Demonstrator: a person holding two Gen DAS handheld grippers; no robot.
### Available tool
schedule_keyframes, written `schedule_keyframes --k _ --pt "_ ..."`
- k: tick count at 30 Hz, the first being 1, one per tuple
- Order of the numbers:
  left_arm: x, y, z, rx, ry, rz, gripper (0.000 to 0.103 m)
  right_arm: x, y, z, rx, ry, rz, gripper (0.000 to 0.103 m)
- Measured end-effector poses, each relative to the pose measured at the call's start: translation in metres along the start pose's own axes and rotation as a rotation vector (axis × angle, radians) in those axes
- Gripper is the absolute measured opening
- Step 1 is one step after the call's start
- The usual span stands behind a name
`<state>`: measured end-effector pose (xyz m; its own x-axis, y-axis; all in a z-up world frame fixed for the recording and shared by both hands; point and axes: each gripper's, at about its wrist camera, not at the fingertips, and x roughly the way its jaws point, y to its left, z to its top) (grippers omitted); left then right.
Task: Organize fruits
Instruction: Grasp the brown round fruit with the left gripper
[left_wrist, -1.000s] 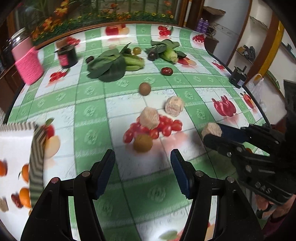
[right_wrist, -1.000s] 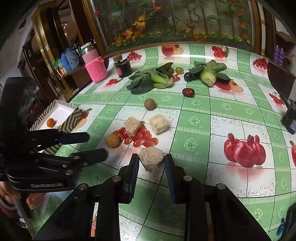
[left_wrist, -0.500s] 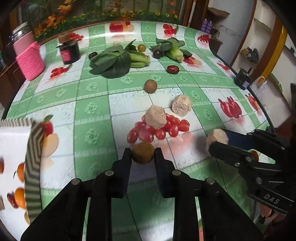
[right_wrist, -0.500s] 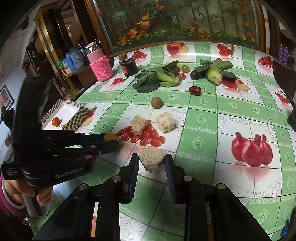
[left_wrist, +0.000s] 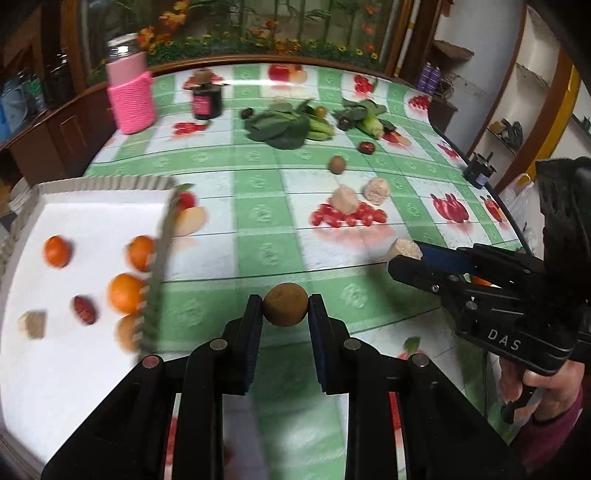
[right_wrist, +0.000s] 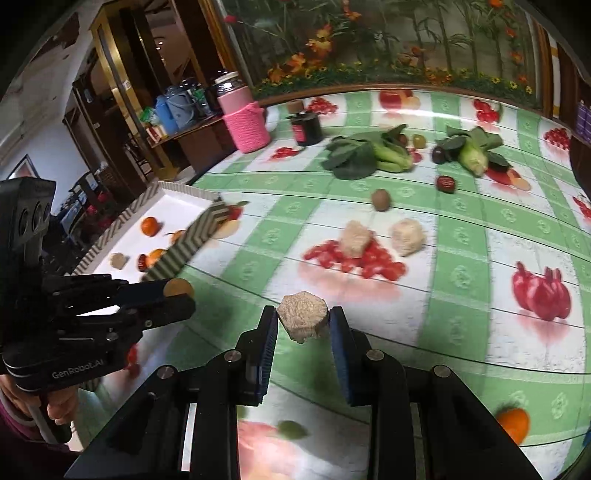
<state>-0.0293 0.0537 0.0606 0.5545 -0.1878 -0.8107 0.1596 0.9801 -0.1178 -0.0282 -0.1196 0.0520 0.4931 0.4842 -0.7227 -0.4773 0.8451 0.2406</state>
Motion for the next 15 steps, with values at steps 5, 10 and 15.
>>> schedule_keyframes --k 5,10,15 --pt "-0.026 0.028 -0.009 -0.041 -0.038 0.042 0.022 0.004 0.030 0.005 -0.054 0.005 0.026 0.029" --pt "-0.045 0.059 -0.021 -0.084 -0.056 0.089 0.022 0.005 0.055 0.010 -0.100 -0.001 0.049 0.029" --pt "-0.061 0.088 -0.032 -0.127 -0.076 0.127 0.022 0.008 0.076 0.014 -0.134 0.003 0.063 0.029"
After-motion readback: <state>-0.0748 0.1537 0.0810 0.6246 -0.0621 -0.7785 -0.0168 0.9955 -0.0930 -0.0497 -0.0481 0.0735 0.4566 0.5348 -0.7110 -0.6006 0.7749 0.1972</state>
